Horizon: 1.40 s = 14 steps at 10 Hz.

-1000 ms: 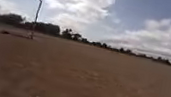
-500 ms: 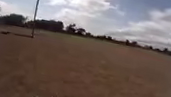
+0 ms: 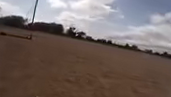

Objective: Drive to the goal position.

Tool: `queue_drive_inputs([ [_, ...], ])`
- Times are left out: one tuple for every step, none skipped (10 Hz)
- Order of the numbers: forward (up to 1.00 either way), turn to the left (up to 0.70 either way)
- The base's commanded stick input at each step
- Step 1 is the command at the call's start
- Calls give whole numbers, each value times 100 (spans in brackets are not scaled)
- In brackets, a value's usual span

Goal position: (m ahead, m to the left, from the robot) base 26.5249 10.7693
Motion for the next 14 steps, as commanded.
queue_drive_inputs([
  [70,0],
  [70,0],
  [70,0],
  [70,0],
  [70,0],
  [70,0],
  [70,0],
  [70,0],
  [70,0],
  [70,0],
  [70,0],
  [70,0],
  [70,0],
  [70,0],
])
